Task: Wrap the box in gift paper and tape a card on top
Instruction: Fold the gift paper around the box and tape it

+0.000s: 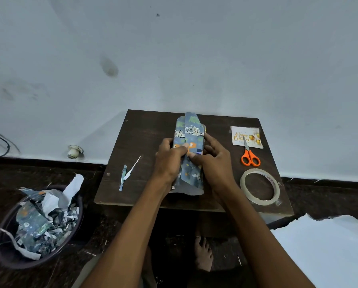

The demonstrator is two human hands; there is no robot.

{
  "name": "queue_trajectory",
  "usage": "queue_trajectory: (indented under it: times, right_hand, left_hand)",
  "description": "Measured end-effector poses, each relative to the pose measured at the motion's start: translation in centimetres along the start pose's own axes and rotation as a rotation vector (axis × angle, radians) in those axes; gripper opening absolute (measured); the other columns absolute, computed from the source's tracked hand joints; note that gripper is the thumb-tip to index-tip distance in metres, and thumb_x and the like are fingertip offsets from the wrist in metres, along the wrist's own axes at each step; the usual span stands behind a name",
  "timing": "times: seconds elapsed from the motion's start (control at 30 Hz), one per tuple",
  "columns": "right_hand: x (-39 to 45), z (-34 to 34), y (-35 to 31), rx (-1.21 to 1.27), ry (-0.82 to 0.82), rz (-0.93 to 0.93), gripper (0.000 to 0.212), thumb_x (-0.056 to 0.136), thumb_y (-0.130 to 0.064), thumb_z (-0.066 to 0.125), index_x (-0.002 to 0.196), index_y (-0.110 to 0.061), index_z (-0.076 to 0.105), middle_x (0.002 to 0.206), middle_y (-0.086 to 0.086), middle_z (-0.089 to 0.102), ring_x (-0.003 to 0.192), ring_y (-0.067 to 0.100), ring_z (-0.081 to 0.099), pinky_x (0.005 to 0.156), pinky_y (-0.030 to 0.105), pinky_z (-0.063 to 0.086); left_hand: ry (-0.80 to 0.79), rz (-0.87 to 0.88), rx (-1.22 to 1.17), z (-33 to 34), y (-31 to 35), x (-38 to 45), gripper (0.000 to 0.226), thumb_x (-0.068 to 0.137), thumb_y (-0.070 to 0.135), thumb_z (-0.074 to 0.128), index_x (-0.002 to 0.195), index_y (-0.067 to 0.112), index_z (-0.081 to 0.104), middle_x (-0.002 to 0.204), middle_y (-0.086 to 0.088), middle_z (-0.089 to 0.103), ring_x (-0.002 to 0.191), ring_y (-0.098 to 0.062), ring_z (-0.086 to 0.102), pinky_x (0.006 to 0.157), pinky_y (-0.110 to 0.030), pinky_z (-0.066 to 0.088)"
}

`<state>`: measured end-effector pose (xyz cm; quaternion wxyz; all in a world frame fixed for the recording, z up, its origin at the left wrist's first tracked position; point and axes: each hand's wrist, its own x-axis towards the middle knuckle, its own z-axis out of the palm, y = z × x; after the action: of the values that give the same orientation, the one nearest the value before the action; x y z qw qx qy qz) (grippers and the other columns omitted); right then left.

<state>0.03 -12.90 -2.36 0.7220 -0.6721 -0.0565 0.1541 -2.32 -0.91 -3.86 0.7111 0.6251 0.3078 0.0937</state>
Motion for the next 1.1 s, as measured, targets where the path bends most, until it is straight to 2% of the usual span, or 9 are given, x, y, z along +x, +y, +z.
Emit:
queue_trajectory:
  times: [0.13, 0.27, 0.33, 0.43, 0.57, 0.77, 0.97, 1.03, 1.1]
  right_hand:
    - [-0.1, -0.3, -0.2, 0.013, -0.026, -0.032, 0.055, 0.090, 0.008, 0.065, 0.105, -0.045, 0.062, 0.098, -0.010, 0.079, 0.091, 0.014, 0.076, 0.075, 0.030, 0.061]
    - [0.0, -0.2, -0.1, -0.039, 0.005, -0.043, 0.049, 0.092, -0.001, 0.069, 0.125, -0.036, 0.065, 0.114, -0.004, 0.076, 0.100, 0.017, 0.075, 0.088, 0.041, 0.061]
    - [0.1, -0.2, 0.0, -0.081, 0.023, -0.024, 0.048, 0.096, -0.007, 0.064, 0.141, -0.021, 0.059, 0.119, -0.003, 0.074, 0.103, 0.017, 0.074, 0.092, 0.046, 0.060]
    - [0.2, -0.7, 0.1, -0.197, 0.031, -0.005, 0.039, 0.101, -0.010, 0.054, 0.138, -0.017, 0.061, 0.117, -0.003, 0.073, 0.105, 0.016, 0.072, 0.092, 0.044, 0.060]
    - [0.3, -1.4, -0.1, -0.426, 0.006, -0.003, 0.043, 0.103, -0.019, 0.055, 0.145, -0.014, 0.055, 0.127, 0.002, 0.070, 0.107, 0.014, 0.069, 0.081, 0.022, 0.058]
    - [-0.4, -2.2, -0.5, -0.521, -0.005, -0.085, 0.024, 0.098, -0.020, 0.064, 0.121, -0.020, 0.073, 0.108, -0.008, 0.077, 0.096, 0.004, 0.071, 0.087, 0.033, 0.059]
    - [-0.9, -4.7, -1.2, -0.673, 0.047, -0.094, 0.021, 0.099, -0.022, 0.065, 0.115, -0.014, 0.076, 0.100, -0.008, 0.072, 0.084, -0.005, 0.061, 0.070, 0.010, 0.046]
    - [-1.3, -6.3, -1.5, -0.781, 0.197, -0.145, 0.011, 0.094, -0.018, 0.070, 0.100, -0.017, 0.079, 0.087, -0.010, 0.070, 0.078, -0.001, 0.062, 0.072, 0.013, 0.048]
    - [-2.0, -8.1, -1.7, -0.884, 0.331, -0.156, 0.004, 0.087, -0.019, 0.074, 0.086, -0.020, 0.077, 0.079, -0.010, 0.070, 0.078, 0.009, 0.065, 0.076, 0.028, 0.054]
  left_hand:
    - [-0.025, 0.104, 0.008, 0.1, 0.2, -0.5, 0.049, 0.067, 0.064, 0.068, 0.096, 0.027, 0.056, 0.127, -0.016, 0.057, 0.110, -0.030, 0.066, 0.091, -0.056, 0.057]
    - [-0.001, 0.141, 0.071, 0.5, 0.4, -1.0, 0.052, 0.064, 0.065, 0.066, 0.096, 0.027, 0.049, 0.125, -0.014, 0.055, 0.108, -0.027, 0.066, 0.093, -0.054, 0.056]
    - [0.003, 0.153, 0.142, 0.6, 0.3, -1.1, 0.044, 0.069, 0.059, 0.064, 0.096, 0.029, 0.047, 0.124, -0.013, 0.056, 0.108, -0.026, 0.065, 0.094, -0.052, 0.055]
    - [-0.014, 0.153, 0.195, 0.7, 0.0, -1.2, 0.022, 0.087, 0.037, 0.062, 0.097, 0.027, 0.045, 0.125, -0.015, 0.055, 0.107, -0.025, 0.063, 0.091, -0.048, 0.055]
    - [0.006, 0.190, 0.303, 0.9, -0.4, -0.8, 0.025, 0.095, 0.026, 0.063, 0.113, 0.015, 0.049, 0.126, -0.010, 0.050, 0.108, -0.021, 0.059, 0.092, -0.041, 0.053]
    - [0.101, 0.320, 0.593, 0.7, -0.5, 0.0, 0.032, 0.087, 0.040, 0.064, 0.113, 0.020, 0.065, 0.111, -0.001, 0.068, 0.103, -0.025, 0.064, 0.096, -0.049, 0.050]
    - [0.124, 0.357, 0.538, 0.2, -0.4, 0.0, 0.028, 0.087, 0.031, 0.076, 0.113, 0.020, 0.073, 0.108, -0.001, 0.071, 0.092, -0.012, 0.067, 0.074, -0.021, 0.051]
    - [0.145, 0.377, 0.516, 0.3, -0.2, -0.4, 0.034, 0.085, 0.028, 0.080, 0.116, 0.015, 0.073, 0.105, 0.003, 0.071, 0.085, -0.005, 0.066, 0.065, -0.006, 0.045]
    - [0.137, 0.393, 0.494, 0.3, 0.0, -0.8, 0.036, 0.083, 0.023, 0.083, 0.115, 0.012, 0.073, 0.100, 0.005, 0.073, 0.079, 0.002, 0.065, 0.062, -0.001, 0.045]
